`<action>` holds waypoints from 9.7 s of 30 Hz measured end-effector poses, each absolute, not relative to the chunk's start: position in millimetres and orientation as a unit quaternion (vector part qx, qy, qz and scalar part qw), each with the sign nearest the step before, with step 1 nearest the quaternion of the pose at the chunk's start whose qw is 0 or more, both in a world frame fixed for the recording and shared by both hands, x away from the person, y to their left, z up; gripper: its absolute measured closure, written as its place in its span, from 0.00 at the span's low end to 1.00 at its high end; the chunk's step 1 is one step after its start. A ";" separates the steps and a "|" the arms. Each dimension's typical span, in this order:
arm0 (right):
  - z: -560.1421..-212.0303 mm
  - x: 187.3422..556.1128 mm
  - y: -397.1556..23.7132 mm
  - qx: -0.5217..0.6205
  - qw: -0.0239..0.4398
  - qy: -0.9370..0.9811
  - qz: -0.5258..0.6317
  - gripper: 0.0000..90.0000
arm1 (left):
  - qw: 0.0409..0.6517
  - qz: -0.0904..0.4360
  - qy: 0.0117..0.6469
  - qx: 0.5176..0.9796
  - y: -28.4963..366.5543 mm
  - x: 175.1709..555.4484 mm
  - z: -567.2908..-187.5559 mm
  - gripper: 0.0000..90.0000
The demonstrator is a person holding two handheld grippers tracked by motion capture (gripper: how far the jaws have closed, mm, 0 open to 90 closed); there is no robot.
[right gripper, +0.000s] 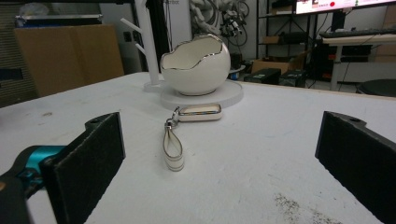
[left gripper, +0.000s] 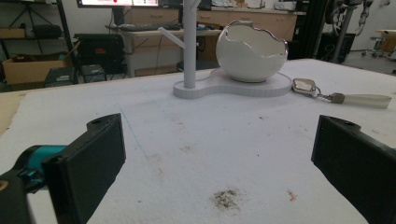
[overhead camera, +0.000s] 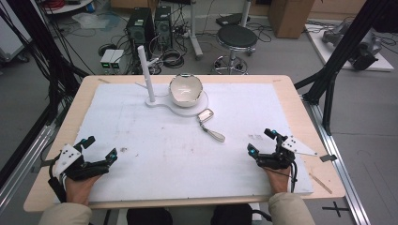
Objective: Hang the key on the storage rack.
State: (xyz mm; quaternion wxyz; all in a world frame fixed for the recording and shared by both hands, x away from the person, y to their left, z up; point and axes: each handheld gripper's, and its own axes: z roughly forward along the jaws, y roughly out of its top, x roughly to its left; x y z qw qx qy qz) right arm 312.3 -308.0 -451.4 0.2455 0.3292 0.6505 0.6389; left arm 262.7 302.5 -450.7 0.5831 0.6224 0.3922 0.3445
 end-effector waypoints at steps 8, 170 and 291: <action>-451.3 311.4 -307.1 0.329 0.244 0.653 0.637 0.01 | 0.582 0.347 0.389 0.624 301.6 262.4 -450.8 0.04; -331.2 388.3 -125.2 0.008 0.030 0.969 0.243 0.97 | 0.614 0.191 0.175 0.746 240.8 316.4 -330.8 0.04; -362.1 354.5 -262.7 0.254 0.180 0.749 0.584 0.01 | 0.502 0.295 0.346 0.736 225.3 387.9 -317.8 0.91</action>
